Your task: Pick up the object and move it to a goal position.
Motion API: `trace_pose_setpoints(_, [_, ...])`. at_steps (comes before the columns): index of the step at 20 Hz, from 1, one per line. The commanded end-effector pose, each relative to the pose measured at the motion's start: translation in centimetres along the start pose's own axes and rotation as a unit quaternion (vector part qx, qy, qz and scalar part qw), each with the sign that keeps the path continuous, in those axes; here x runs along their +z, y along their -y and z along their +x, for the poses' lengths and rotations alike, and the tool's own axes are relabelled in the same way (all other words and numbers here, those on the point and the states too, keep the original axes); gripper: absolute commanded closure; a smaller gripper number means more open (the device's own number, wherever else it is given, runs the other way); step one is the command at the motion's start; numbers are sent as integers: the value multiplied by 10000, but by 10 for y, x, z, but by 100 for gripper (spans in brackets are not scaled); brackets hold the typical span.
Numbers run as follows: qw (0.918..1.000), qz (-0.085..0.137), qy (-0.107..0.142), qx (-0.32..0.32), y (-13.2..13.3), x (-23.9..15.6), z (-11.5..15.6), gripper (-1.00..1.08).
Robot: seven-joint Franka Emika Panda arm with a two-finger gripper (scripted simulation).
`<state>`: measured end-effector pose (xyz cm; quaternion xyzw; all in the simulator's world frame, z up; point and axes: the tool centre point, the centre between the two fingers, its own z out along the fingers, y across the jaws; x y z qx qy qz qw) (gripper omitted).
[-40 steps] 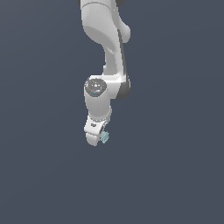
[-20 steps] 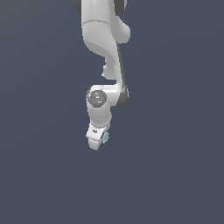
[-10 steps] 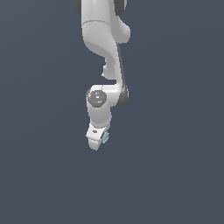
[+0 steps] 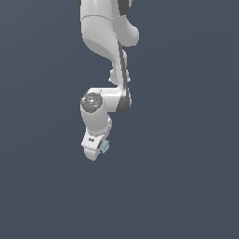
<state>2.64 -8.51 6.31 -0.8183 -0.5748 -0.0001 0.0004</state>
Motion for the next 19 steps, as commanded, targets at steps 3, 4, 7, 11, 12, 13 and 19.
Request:
trace_pose_setpoints(3, [10000, -2, -3, 5, -21, -22, -29, 108])
trace_pose_setpoints(4, [10000, -2, -3, 5, -26, -28, -36, 108])
trace_pose_setpoints(7, [10000, -2, -3, 5, -41, -43, -55, 108])
trace_pose_setpoints(11, [10000, -2, -1, 6, -54, -55, -72, 108])
trace_pose_setpoints(12, [10000, -2, -1, 6, -57, -57, -74, 108])
trace_pose_setpoints(13, [10000, -2, -1, 6, -59, -59, -77, 108])
trace_pose_setpoints(19, [10000, -2, 1, 6, -64, -64, -83, 108])
